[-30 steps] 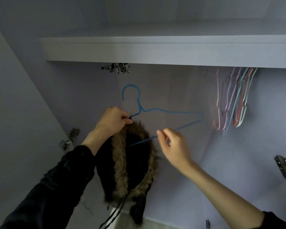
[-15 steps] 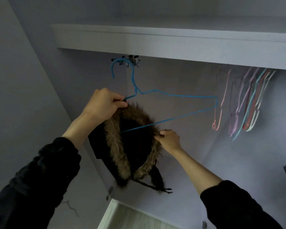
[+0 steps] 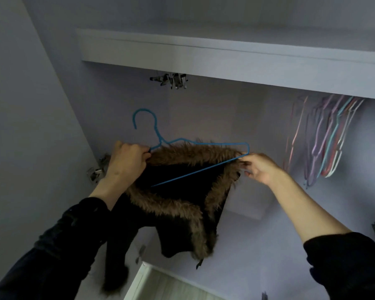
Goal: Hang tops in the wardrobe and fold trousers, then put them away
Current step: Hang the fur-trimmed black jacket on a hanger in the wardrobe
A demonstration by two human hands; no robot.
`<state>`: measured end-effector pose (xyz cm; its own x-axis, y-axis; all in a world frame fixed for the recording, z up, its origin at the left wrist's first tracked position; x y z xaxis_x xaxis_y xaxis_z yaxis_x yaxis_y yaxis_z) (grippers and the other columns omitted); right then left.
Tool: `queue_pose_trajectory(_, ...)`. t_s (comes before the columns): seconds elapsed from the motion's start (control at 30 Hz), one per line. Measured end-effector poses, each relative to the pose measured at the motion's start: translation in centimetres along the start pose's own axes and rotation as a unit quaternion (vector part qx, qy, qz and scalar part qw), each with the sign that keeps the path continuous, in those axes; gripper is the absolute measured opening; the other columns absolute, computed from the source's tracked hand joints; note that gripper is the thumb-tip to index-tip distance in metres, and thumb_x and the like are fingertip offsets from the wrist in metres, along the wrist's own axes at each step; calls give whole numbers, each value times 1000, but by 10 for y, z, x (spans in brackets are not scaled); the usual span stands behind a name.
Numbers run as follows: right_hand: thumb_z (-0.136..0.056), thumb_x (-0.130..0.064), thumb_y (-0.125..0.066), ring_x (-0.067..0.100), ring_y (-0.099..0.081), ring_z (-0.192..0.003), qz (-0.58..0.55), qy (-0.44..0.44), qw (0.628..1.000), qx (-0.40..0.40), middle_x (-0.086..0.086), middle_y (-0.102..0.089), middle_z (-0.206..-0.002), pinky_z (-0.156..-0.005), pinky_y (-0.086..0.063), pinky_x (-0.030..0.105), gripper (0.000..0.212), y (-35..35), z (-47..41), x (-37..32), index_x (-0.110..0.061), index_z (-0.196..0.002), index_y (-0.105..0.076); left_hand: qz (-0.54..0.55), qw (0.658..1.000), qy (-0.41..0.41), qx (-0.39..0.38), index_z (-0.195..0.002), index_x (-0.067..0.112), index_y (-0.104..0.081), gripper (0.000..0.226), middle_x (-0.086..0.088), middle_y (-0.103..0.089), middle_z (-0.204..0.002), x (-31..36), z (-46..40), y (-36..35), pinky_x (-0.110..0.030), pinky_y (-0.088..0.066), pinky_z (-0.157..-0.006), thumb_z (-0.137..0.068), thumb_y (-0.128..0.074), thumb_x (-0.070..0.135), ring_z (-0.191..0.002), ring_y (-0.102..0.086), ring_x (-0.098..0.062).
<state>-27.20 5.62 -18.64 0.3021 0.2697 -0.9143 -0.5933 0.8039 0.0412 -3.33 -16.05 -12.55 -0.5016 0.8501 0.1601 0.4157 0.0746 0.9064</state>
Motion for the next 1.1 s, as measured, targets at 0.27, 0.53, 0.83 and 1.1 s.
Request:
queue_pose_trajectory(0.27,-93,-13,-50,-3,-57,-46,-22,-38,999,-19,-17,-62,-50,-61,-23,26,23,5,7,-11,-28,-78,-57,158,986,14,46,-104,8,-70,20,-13,-71,-100,2,-5,-5,-33,-44,-87,-88,-59,3,-97,-63,-33)
queue_pose_trajectory(0.53,-94,-7,-44,-1,-53,-36,-53,-4,999,-6,-10,-62,-47,-54,-20,21,26,15,14,-32,-23,-77,-55,307,947,25,95,-121,12,-64,32,-7,-71,-104,20,-9,0,-8,-40,-83,-89,-62,9,-93,-64,-15)
queue_pose_trajectory(0.83,-95,-7,-39,4,-47,-32,-71,6,997,20,-8,-53,-39,-56,-28,21,28,31,23,-46,-20,-73,-50,154,975,-88,135,-110,-1,-67,28,-16,-67,-77,38,-7,1,-32,-42,-65,-84,-59,-9,-61,-58,-34)
queue_pose_trajectory(1.1,-96,-11,-41,4,-52,-37,-4,-9,1000,-5,-9,-59,-45,-61,-29,24,26,32,31,-60,-23,-76,-53,-13,990,-76,119,-104,-6,-68,44,-23,-68,-87,21,3,-20,-42,-49,-60,-62,-66,-21,-64,-53,-42)
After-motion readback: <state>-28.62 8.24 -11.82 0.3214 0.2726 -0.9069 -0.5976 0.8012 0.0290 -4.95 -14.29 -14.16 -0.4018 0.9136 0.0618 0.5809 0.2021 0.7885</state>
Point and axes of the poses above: each hand's wrist, its own z-axis away from the middle knuckle, its own y-axis out of the back of the hand, x = y × z, the point moved 4 cm from there along -z, towards the middle knuckle
